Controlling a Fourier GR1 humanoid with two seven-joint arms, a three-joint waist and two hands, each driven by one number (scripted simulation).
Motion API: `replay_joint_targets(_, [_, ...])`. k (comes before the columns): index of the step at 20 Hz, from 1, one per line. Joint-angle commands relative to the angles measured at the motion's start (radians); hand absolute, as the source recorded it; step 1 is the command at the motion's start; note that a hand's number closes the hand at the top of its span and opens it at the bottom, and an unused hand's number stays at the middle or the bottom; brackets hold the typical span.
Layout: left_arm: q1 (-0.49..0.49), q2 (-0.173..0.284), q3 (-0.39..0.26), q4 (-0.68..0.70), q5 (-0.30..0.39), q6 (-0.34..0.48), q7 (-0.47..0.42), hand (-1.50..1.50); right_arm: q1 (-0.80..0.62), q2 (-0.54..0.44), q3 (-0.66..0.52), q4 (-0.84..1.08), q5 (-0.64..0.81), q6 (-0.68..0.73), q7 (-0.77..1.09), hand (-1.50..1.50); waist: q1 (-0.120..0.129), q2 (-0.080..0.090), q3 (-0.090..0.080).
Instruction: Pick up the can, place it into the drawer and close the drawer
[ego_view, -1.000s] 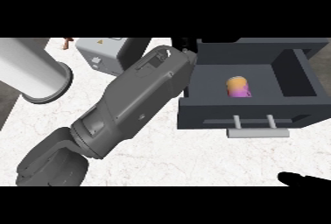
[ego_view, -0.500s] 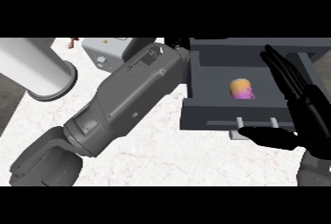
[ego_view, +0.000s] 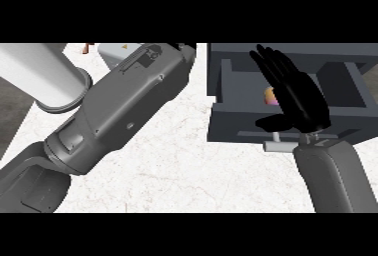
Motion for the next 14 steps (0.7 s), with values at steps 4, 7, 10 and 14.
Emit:
replay_joint_targets(4, [0.105,0.103,-0.006,-0.151,-0.028,-0.019,0.059,-1.5,-0.153,0.012,-0.041,0.376,0.097,-0.181,-0.028,-1.5,0.026,0.0,0.0])
replay_joint_targets(7, [0.112,0.107,-0.002,-0.195,-0.057,0.033,0.084,-1.5,-0.185,0.056,-0.018,0.489,0.158,-0.27,-0.006,-1.5,0.002,-0.001,0.001])
replay_joint_targets(10, [0.132,0.165,0.007,-0.227,-0.063,0.012,0.115,-1.5,-0.239,0.045,-0.048,0.647,0.19,-0.375,-0.032,-1.5,0.011,0.004,0.001])
replay_joint_targets(14, [0.201,0.194,0.007,-0.291,-0.079,-0.005,0.102,-1.5,-0.271,0.054,-0.075,0.783,0.226,-0.502,-0.026,-1.5,0.017,0.009,0.001])
